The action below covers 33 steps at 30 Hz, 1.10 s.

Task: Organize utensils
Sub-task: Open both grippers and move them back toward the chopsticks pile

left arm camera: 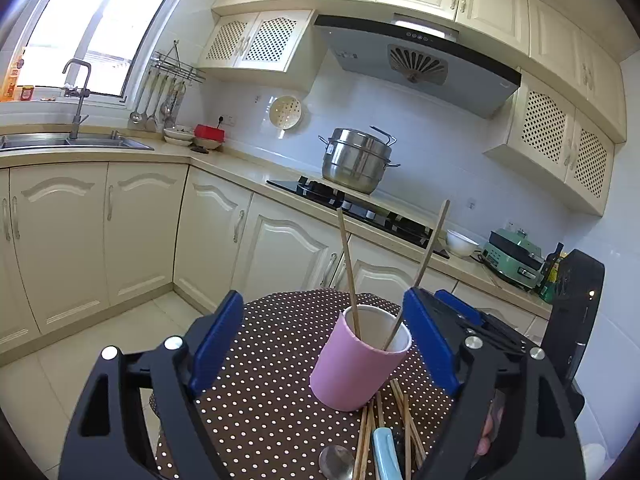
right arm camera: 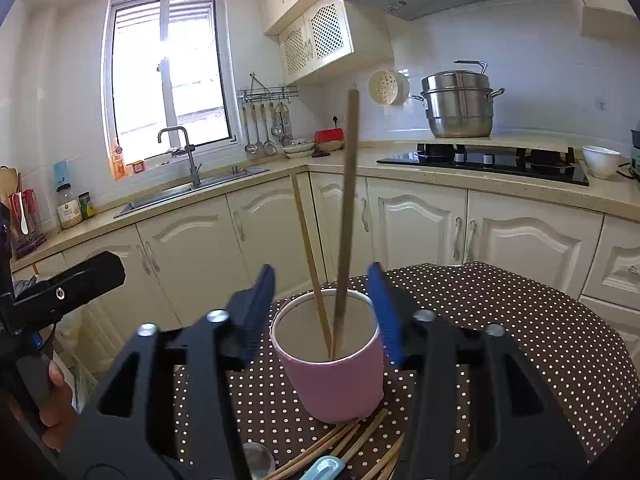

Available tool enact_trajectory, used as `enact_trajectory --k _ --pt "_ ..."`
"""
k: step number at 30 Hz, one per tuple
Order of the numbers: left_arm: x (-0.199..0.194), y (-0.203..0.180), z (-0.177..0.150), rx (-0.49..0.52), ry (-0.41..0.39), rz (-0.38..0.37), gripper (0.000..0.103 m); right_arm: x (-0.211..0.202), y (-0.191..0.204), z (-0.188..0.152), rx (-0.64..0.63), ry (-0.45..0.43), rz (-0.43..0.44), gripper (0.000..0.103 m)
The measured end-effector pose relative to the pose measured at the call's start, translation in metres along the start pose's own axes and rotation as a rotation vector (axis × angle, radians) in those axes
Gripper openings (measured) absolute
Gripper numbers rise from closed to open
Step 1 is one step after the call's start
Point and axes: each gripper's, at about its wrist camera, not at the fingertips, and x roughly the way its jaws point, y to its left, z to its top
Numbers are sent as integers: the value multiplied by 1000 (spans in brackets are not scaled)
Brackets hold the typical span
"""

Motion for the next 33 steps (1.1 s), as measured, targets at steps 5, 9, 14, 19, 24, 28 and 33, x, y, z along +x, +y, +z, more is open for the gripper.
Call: enact_trajectory --k 5,9,14,19,24,28,33 --pt "-10 1 3 1 -8 6 83 -11 2 5 5 -13 6 58" --pt "-19 2 5 -4 -13 13 83 -21 4 9 12 -26 8 62" --pt "-30 2 4 5 -9 33 83 -37 5 12 14 -35 9 64" --pt "-37 0 -2 22 33 54 83 -56 6 11 3 -26 -17 65" --pt "-38 2 -14 23 124 54 83 -69 10 2 -48 34 -53 68" --pt "-34 5 -26 7 230 39 83 -77 10 -14 -70 98 -64 69" --pt "-20 11 -45 -31 398 -26 83 -77 -3 -39 -27 208 -69 70"
